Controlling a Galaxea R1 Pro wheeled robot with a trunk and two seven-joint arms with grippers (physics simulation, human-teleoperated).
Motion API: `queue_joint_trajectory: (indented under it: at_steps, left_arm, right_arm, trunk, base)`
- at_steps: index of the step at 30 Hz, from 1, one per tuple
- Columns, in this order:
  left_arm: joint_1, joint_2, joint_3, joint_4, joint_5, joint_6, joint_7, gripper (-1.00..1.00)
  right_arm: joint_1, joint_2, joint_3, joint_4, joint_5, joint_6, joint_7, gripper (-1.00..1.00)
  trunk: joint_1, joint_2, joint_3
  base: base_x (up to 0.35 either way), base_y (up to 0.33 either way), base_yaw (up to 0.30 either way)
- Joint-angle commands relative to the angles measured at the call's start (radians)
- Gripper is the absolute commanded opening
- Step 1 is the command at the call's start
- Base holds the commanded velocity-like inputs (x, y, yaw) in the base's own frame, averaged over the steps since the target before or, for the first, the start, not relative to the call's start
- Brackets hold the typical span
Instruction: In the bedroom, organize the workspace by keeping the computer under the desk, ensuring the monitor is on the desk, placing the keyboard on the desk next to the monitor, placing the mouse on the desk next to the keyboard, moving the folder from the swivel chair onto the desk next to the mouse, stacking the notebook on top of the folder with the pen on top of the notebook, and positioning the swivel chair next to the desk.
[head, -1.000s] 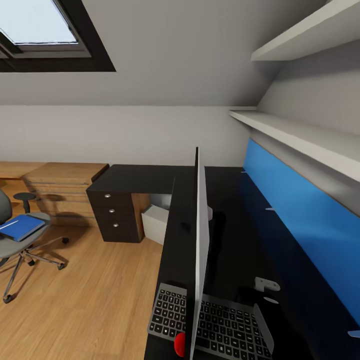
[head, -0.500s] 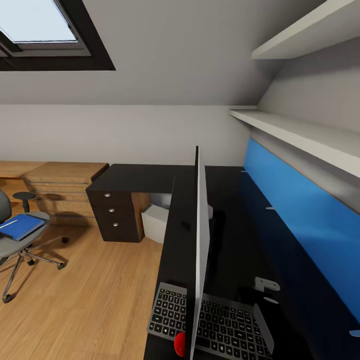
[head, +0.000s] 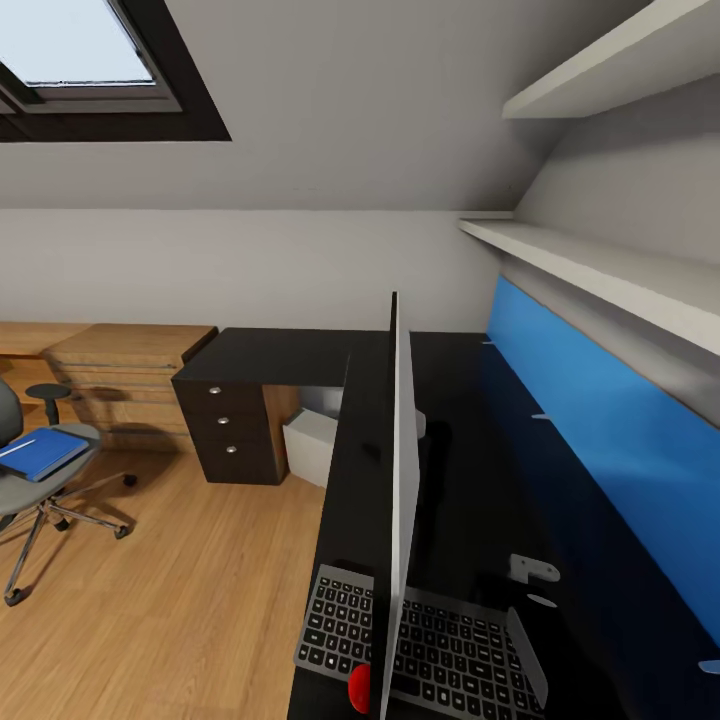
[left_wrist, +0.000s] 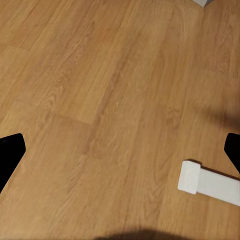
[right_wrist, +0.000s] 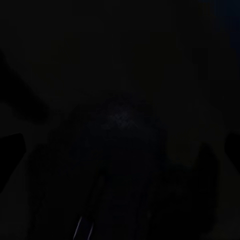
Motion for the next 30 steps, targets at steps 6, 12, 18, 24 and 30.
queue_joint_trajectory:
  at_steps: [6,12,18,24,30]
  left_arm:
    - [-0.001,0.0,-0.005,0.0,0.01,-0.003,0.0,1.0]
    - [-0.001,0.0,-0.005,0.0,0.01,-0.003,0.0,1.0]
    - [-0.001,0.0,-0.005,0.0,0.01,-0.003,0.0,1.0]
    - [0.0,0.0,-0.005,-0.001,0.01,-0.003,0.0,1.0]
    - [-0.001,0.0,-0.005,-0.001,0.01,-0.003,-0.002,1.0]
  right_arm:
    - [0.0,0.001,0.001,-0.002,-0.007,0.005,-0.004,-1.0]
    - [0.0,0.001,0.003,-0.002,-0.007,0.004,-0.004,-1.0]
    - [0.0,0.001,0.003,-0.002,-0.007,0.004,-0.004,-1.0]
    - [0.0,0.001,0.002,-0.002,-0.007,0.004,-0.004,-1.0]
    - [0.0,0.001,0.001,-0.003,-0.009,-0.001,-0.004,-1.0]
  trunk:
    - [0.0,-0.001,-0.001]
    - [0.0,-0.001,-0.001]
    - [0.0,-0.001,-0.001]
    - [0.0,-0.001,-0.001]
    - [0.0,-0.001,-0.001]
  base:
    - [0.0,0.0,0.0]
    - [0.0,0.0,0.0]
    - [0.0,0.0,0.0]
    - [0.0,0.0,0.0]
    - [0.0,0.0,0.0]
